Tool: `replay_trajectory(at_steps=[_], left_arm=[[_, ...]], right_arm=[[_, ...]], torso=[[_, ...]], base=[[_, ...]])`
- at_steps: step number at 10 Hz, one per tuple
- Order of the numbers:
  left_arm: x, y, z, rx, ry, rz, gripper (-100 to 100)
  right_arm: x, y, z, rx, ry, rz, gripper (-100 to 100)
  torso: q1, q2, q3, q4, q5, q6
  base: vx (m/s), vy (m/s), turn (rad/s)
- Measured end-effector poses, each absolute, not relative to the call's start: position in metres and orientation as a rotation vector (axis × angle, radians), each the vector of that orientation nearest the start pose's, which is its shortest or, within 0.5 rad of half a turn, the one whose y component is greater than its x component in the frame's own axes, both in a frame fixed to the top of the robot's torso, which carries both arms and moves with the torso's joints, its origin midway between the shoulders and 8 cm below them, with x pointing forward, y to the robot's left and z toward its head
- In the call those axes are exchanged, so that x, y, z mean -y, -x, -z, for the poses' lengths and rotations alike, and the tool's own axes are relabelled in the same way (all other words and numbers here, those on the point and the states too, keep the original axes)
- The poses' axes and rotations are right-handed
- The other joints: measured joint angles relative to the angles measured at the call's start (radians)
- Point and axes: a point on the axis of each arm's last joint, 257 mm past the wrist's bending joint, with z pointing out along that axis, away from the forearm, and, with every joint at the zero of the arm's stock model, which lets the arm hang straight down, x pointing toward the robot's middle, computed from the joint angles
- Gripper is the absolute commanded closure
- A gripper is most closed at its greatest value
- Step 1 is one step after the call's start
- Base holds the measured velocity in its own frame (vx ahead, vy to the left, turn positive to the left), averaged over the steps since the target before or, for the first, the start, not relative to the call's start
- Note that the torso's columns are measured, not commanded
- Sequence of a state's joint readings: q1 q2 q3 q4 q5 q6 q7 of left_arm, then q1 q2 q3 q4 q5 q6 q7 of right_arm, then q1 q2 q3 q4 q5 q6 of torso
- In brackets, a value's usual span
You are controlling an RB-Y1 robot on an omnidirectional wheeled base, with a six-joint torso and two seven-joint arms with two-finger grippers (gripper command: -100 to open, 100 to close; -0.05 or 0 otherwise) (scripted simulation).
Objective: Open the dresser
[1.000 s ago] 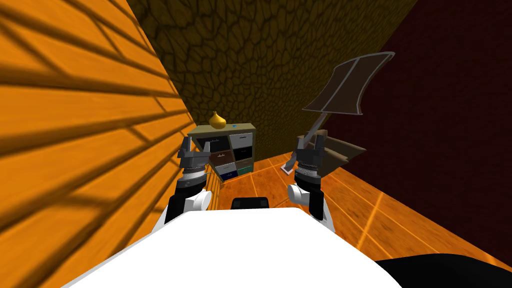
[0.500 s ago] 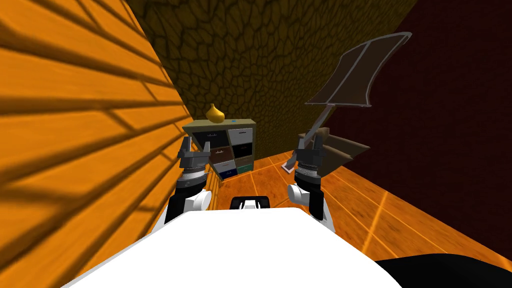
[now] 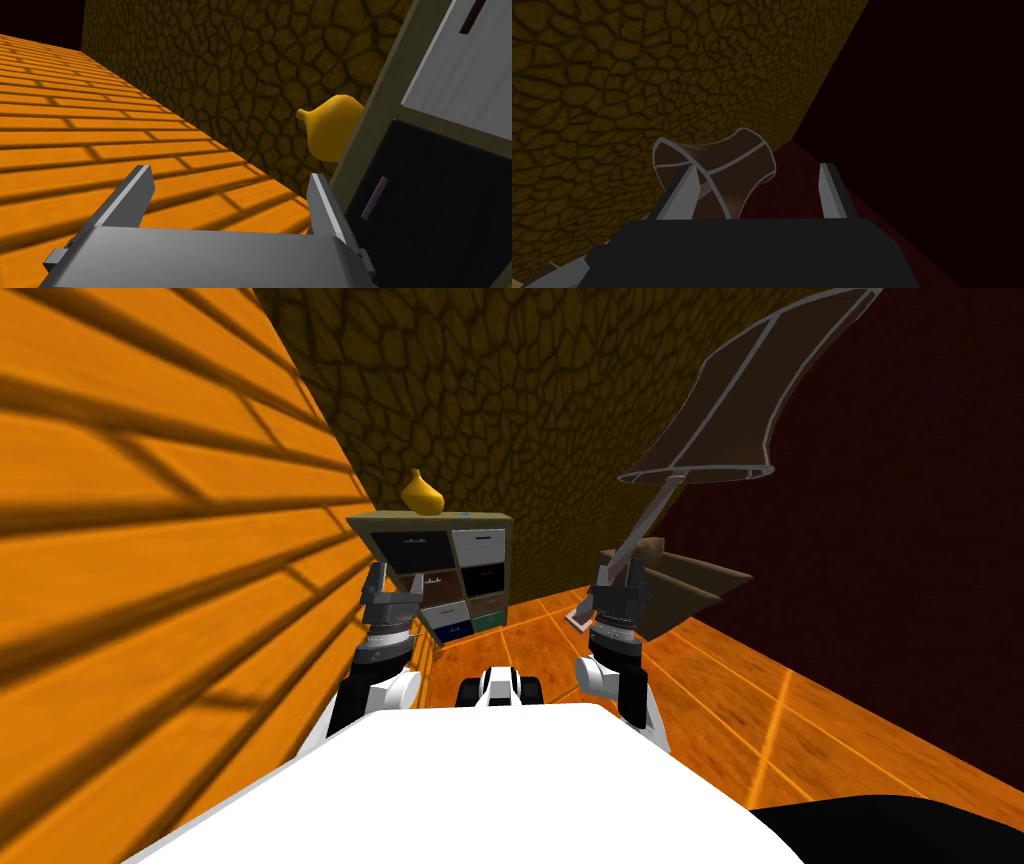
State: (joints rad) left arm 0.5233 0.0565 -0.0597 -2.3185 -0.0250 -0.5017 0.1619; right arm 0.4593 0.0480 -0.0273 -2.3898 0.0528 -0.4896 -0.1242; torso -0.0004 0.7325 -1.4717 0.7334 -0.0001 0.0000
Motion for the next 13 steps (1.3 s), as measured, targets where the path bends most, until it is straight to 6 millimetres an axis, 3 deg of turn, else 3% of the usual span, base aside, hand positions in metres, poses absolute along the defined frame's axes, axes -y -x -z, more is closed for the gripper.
replay_trajectory(at_steps=[3, 13], left_arm=[[-0.246, -0.35, -0.012, -0.702, 0.657, 1.49, -100], [-0.267, -0.392, 0.073, -0.85, 0.759, 1.426, -100]], right_arm=[[0.278, -0.321, -0.083, -0.478, -0.586, -1.397, 0], [0.278, -0.321, -0.083, -0.478, -0.586, -1.397, 0]], torso=[[0.0, 0.005, -0.005, 0.004, 0.0, 0.0], [0.0, 0.006, -0.004, 0.005, 0.0, 0.0]], base=[[0.069, -0.036, 0.011], [0.084, -0.043, 0.015]])
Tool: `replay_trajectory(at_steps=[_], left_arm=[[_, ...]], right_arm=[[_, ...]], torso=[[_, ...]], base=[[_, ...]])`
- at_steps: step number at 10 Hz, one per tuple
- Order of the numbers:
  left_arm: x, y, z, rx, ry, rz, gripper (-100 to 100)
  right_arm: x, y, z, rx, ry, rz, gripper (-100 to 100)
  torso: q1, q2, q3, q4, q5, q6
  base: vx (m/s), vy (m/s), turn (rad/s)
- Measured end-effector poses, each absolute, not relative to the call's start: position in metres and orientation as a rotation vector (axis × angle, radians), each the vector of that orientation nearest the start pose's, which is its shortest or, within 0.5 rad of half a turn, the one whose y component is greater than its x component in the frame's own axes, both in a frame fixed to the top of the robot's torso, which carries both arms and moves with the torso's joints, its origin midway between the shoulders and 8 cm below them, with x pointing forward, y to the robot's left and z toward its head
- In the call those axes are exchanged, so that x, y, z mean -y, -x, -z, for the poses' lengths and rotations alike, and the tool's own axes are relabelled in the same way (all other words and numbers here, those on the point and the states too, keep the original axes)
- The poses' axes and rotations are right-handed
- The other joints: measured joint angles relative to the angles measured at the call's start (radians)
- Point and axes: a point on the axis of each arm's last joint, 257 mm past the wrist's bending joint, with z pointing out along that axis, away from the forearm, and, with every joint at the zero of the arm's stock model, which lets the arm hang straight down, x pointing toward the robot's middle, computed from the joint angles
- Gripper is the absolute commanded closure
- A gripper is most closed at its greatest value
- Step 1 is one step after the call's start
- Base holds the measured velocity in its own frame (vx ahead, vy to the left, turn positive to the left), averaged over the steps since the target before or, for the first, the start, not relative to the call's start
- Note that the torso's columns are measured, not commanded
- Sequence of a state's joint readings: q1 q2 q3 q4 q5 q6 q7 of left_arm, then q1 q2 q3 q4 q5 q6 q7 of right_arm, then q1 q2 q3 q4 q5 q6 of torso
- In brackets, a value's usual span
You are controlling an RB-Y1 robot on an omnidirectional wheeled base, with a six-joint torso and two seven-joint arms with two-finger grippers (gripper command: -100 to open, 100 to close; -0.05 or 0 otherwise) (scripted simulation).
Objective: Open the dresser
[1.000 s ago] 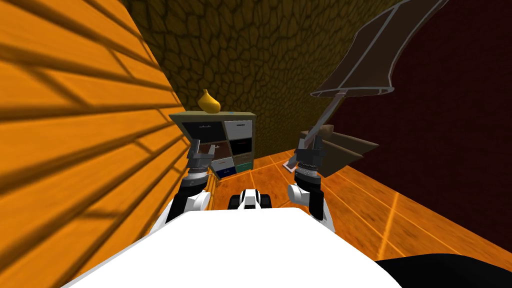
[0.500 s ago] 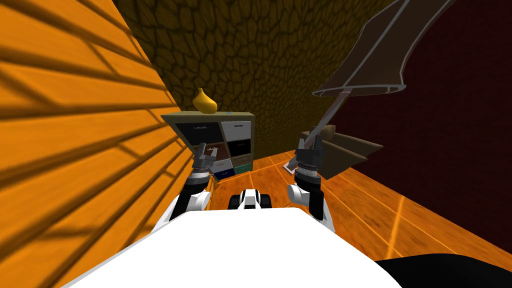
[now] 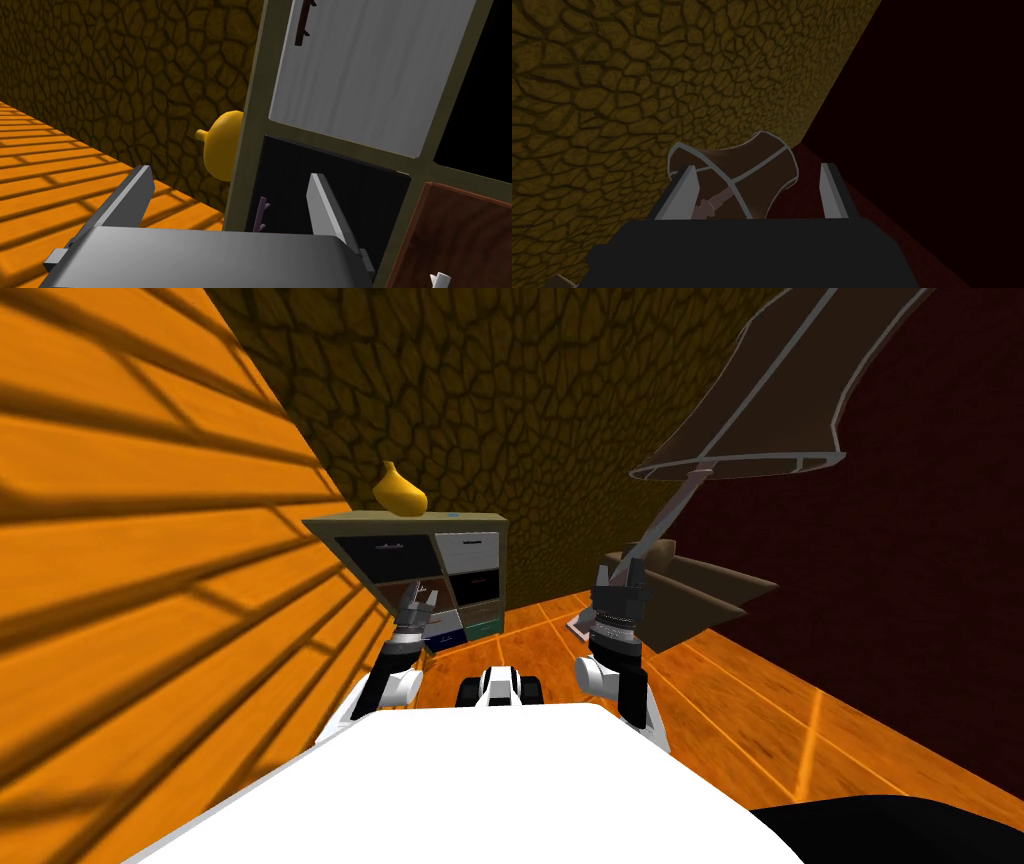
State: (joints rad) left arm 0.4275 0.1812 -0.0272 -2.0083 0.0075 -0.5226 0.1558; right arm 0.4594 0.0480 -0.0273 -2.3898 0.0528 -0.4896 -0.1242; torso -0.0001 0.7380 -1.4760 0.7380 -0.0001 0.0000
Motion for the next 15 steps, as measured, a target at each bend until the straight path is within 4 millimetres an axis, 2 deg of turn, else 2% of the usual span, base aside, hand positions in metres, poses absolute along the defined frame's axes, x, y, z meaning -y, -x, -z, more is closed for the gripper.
replay_trajectory(at_steps=[5, 15], left_arm=[[-0.282, -0.406, 0.11, -0.899, 0.82, 1.39, -100], [-0.311, -0.429, 0.198, -0.95, 0.996, 1.314, -100]], right_arm=[[0.278, -0.321, -0.083, -0.478, -0.586, -1.397, 0], [0.278, -0.321, -0.083, -0.478, -0.586, -1.397, 0]], torso=[[0.0, 0.002, 0.001, 0.001, 0.0, 0.0], [0.0, -0.001, 0.0, 0.0, 0.0, 0.0]], base=[[0.083, -0.044, 0.014], [0.09, -0.048, 0.016]])
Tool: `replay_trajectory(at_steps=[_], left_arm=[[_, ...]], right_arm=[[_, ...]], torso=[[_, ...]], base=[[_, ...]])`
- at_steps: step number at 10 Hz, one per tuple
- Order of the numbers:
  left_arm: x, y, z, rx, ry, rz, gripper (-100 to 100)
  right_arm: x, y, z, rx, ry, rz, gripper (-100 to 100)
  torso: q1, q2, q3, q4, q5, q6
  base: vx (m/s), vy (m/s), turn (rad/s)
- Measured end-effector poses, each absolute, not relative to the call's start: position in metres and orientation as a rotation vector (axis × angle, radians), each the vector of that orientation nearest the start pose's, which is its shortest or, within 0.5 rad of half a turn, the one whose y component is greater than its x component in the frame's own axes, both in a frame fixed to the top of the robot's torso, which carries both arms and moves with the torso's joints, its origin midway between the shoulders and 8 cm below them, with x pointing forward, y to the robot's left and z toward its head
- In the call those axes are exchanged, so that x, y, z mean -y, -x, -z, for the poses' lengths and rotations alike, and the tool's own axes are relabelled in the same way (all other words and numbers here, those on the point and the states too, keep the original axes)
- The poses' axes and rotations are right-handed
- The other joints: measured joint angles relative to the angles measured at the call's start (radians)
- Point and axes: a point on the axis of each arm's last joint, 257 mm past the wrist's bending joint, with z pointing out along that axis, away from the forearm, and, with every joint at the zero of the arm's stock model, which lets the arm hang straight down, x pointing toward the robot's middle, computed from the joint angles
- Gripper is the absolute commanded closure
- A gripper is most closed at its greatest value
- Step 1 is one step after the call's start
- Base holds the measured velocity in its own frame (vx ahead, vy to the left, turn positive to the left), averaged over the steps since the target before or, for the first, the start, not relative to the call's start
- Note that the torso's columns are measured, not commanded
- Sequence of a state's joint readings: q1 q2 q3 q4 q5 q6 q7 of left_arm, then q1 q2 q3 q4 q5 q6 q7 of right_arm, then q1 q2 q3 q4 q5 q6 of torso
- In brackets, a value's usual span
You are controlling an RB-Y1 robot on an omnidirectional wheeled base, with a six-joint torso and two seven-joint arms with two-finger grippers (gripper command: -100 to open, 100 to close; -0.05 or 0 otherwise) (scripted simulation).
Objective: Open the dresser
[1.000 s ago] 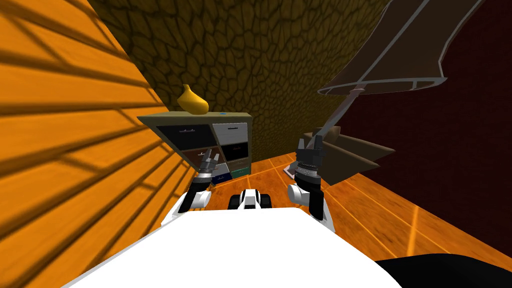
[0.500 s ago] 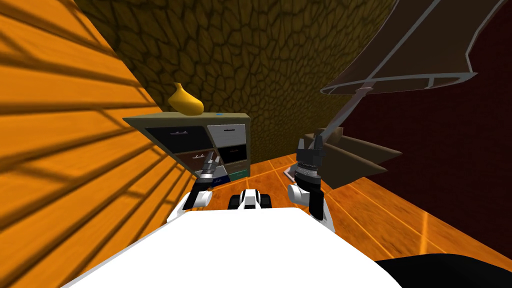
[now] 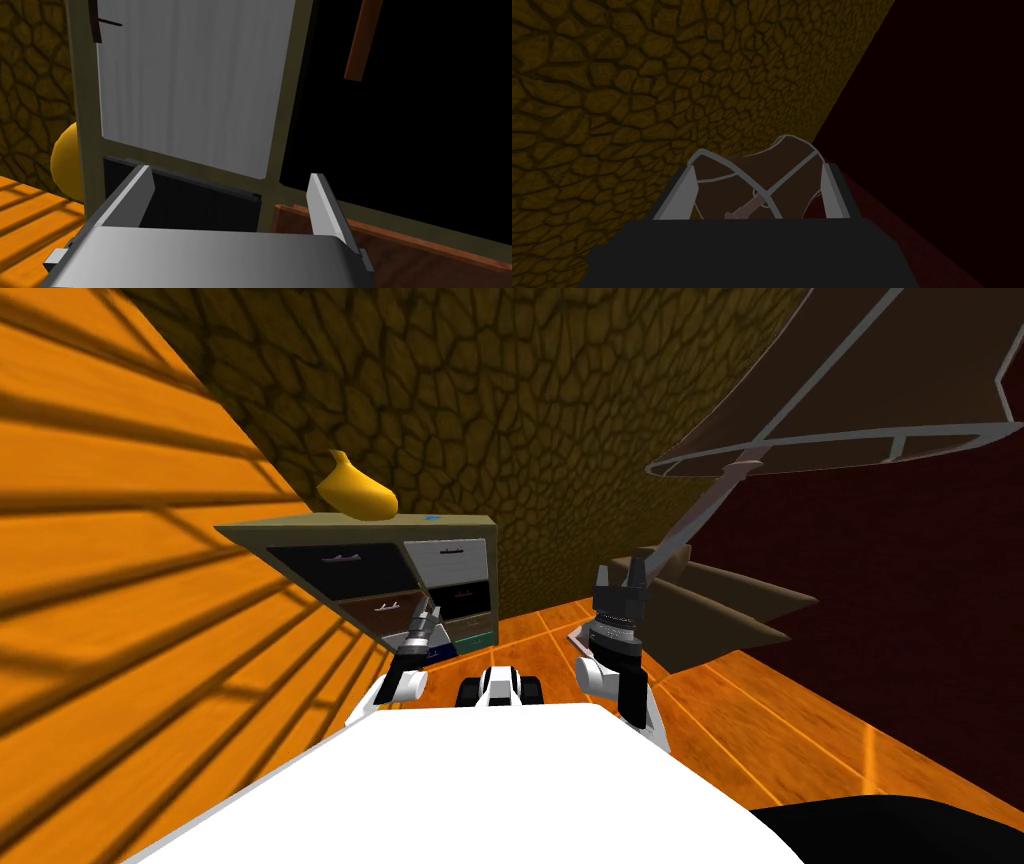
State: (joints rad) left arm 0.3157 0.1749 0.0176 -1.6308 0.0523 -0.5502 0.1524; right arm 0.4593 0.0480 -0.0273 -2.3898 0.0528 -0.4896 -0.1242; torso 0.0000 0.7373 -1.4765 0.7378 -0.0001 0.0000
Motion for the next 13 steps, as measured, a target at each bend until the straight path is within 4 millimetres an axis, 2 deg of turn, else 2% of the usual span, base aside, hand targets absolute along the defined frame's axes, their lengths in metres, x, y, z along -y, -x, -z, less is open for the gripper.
replay_trajectory(at_steps=[6, 11, 13], left_arm=[[-0.316, -0.435, 0.242, -0.932, 1.125, 1.295, -100], [-0.297, -0.437, 0.273, -0.871, 1.25, 1.314, -100], [-0.289, -0.439, 0.277, -0.843, 1.286, 1.328, -100]], right_arm=[[0.278, -0.321, -0.083, -0.478, -0.586, -1.397, 0], [0.278, -0.321, -0.083, -0.478, -0.586, -1.397, 0], [0.278, -0.321, -0.083, -0.478, -0.586, -1.397, 0]], torso=[[0.0, 0.001, 0.001, 0.0, 0.0, 0.0], [0.0, 0.001, 0.001, 0.0, 0.0, 0.0], [0.0, 0.001, 0.001, 0.0, 0.0, 0.0]], base=[[0.079, -0.043, 0.014], [0.04, -0.024, 0.007], [0.011, -0.009, 0.001]])
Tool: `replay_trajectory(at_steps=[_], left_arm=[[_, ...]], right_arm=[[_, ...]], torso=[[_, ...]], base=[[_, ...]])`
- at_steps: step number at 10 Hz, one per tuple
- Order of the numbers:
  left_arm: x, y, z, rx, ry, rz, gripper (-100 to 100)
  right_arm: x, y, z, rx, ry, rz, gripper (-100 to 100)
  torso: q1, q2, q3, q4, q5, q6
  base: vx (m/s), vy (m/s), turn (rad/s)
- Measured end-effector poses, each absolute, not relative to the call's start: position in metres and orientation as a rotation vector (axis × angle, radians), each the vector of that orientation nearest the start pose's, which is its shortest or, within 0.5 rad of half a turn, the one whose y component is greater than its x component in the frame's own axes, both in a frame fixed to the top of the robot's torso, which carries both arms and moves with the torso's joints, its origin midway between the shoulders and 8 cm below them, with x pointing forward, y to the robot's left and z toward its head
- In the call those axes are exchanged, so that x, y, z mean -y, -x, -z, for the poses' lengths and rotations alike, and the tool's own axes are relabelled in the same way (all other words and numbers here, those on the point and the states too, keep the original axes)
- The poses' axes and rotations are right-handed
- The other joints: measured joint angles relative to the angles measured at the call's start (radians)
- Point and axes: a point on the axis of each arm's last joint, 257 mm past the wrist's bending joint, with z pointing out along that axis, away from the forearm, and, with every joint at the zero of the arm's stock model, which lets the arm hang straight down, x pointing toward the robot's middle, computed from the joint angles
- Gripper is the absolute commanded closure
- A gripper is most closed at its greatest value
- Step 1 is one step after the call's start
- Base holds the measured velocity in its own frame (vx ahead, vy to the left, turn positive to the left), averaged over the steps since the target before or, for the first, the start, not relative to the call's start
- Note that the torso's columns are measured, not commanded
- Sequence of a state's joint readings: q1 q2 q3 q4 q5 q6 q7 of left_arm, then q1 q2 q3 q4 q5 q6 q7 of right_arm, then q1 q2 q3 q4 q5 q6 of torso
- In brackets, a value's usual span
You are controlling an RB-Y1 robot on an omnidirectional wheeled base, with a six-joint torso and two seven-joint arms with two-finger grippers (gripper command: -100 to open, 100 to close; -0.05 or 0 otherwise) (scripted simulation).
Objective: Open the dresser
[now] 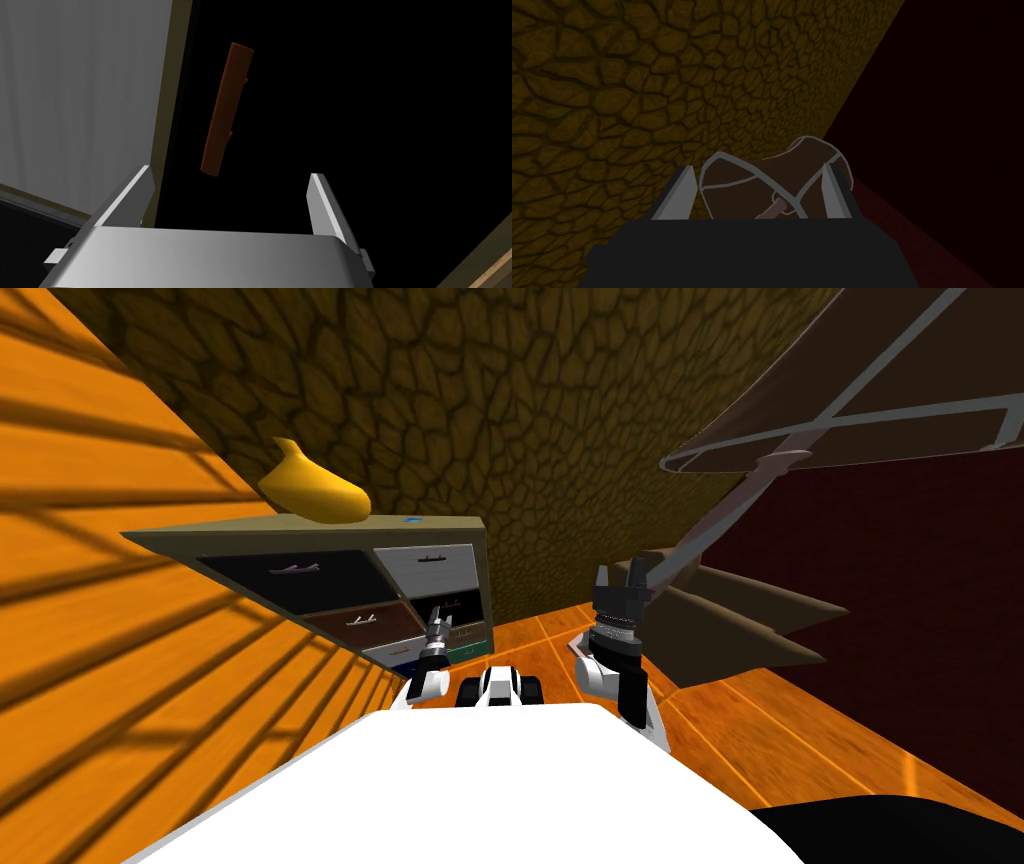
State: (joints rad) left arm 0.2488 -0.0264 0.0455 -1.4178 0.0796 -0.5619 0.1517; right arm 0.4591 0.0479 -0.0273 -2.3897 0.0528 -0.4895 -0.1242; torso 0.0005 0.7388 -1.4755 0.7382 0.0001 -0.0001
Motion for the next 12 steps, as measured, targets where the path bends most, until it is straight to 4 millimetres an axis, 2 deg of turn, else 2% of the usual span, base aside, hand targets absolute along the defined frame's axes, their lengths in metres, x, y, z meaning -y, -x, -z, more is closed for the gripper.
replay_trajectory(at_steps=[3, 4, 5, 6, 8, 12], left_arm=[[-0.289, -0.446, 0.269, -0.842, 1.286, 1.329, -100], [-0.289, -0.446, 0.269, -0.843, 1.287, 1.329, 100], [-0.288, -0.444, 0.273, -0.844, 1.29, 1.328, 100], [-0.289, -0.446, 0.264, -0.829, 1.267, 1.337, 100], [-0.288, -0.448, 0.261, -0.832, 1.263, 1.339, 100], [-0.284, -0.449, 0.265, -0.85, 1.281, 1.335, 100]], right_arm=[[0.278, -0.321, -0.083, -0.478, -0.586, -1.396, 0], [0.278, -0.321, -0.083, -0.478, -0.586, -1.397, 0], [0.278, -0.321, -0.083, -0.478, -0.586, -1.397, 0], [0.278, -0.321, -0.083, -0.478, -0.586, -1.397, 0], [0.278, -0.321, -0.083, -0.478, -0.586, -1.397, 0], [0.278, -0.321, -0.083, -0.478, -0.586, -1.397, 0]], torso=[[0.0, -0.004, -0.002, -0.001, 0.0, 0.0], [-0.001, -0.001, -0.001, -0.001, 0.0, 0.0], [-0.001, 0.003, 0.002, 0.001, 0.0, 0.0], [0.001, -0.003, 0.0, -0.006, 0.004, 0.002], [-0.001, 0.0, 0.0, -0.003, 0.002, 0.001], [0.002, -0.008, -0.005, -0.002, 0.001, 0.001]], base=[[0.052, 0.006, 0.001], [-0.03, -0.005, -0.002], [-0.011, 0.007, 0.026], [-0.09, -0.028, 0.026], [-0.167, -0.047, 0.021], [-0.154, -0.035, 0.012]])
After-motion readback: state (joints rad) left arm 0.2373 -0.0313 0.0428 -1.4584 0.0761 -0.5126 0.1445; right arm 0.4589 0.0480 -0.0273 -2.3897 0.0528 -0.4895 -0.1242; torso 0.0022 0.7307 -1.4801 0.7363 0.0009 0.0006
